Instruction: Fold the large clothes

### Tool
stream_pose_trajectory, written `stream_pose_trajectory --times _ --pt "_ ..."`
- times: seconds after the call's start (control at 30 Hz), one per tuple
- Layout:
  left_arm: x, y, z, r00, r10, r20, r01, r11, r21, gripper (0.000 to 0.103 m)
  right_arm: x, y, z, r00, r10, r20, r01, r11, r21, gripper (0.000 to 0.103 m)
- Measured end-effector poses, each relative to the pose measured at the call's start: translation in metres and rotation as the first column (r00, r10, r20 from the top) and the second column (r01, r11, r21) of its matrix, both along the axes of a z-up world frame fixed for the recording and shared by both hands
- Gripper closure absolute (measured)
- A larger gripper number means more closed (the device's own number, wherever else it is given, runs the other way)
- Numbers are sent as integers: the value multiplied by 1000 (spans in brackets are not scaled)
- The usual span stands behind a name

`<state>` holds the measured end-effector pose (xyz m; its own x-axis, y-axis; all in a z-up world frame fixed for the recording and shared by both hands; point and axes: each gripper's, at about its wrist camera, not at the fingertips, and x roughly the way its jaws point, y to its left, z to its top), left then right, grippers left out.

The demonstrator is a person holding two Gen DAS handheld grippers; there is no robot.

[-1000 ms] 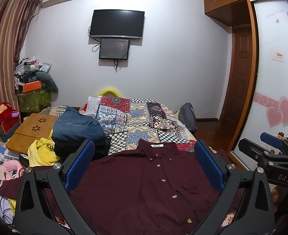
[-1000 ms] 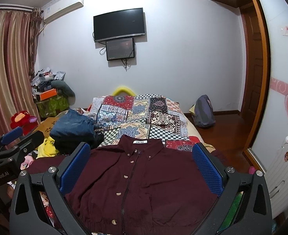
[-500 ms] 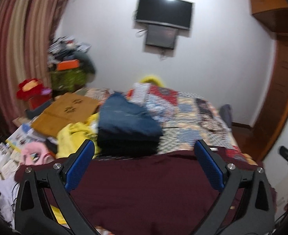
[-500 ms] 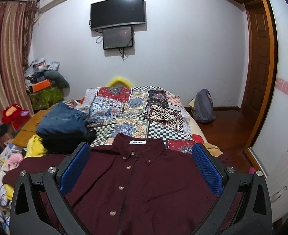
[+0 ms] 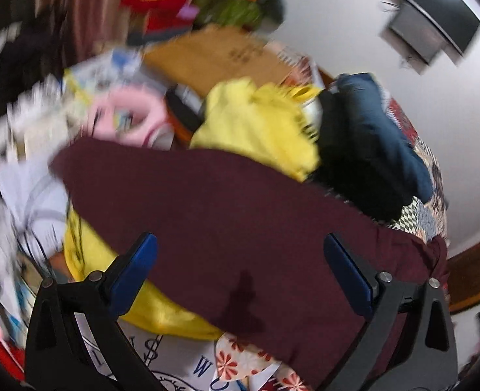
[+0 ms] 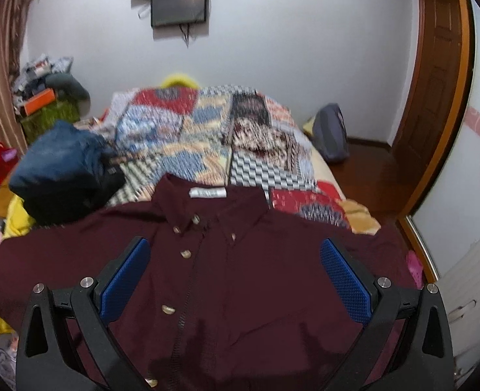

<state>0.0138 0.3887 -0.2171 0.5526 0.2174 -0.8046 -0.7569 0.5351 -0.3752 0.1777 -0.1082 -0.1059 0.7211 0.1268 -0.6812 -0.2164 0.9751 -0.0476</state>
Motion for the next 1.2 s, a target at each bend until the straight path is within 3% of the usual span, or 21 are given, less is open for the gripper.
stream_pose_trajectory --times 0.2,0.33,0.4,0.47,0.5,0.63,0.77,0.87,1.0,1.13,1.2 --pt "-30 25 -52 996 82 20 -76 974 -212 1 3 -2 -12 998 3 -67 -4 1000 -5 0" --pt "-39 33 -67 991 124 50 -106 954 -281 19 7 -1 -13 997 -2 -75 1 1000 -7 0" --pt "-37 39 -71 988 146 40 -130 952 -278 36 10 -1 -14 996 -4 -84 4 1000 -4 0" --pt "-32 42 -68 988 157 1 -153 960 -234 57 13 0 -16 996 -8 -88 7 1000 -1 0" --pt "-30 43 -63 988 157 -13 -157 968 -195 60 13 -2 -17 995 -12 -94 12 1000 0 0" --pt "-10 39 -39 985 140 -101 -140 990 12 89 13 -4 -16 995 -22 -97 22 1000 1 0" --pt "19 23 -2 988 90 -126 -64 979 193 95 12 -8 -10 996 -21 -87 23 1000 17 0" --pt "37 0 43 998 25 -49 -10 955 295 96 11 -11 -4 997 -20 -71 23 999 30 0" --pt "62 -25 92 994 -79 80 48 942 333 98 8 -17 5 999 -16 -40 17 999 38 0" --pt "89 -73 144 953 -235 191 143 906 399 99 6 -25 11 1000 -18 -18 19 999 43 0" --pt "105 -100 160 920 -322 225 209 886 415 99 5 -30 13 1000 -19 -13 19 998 51 0"
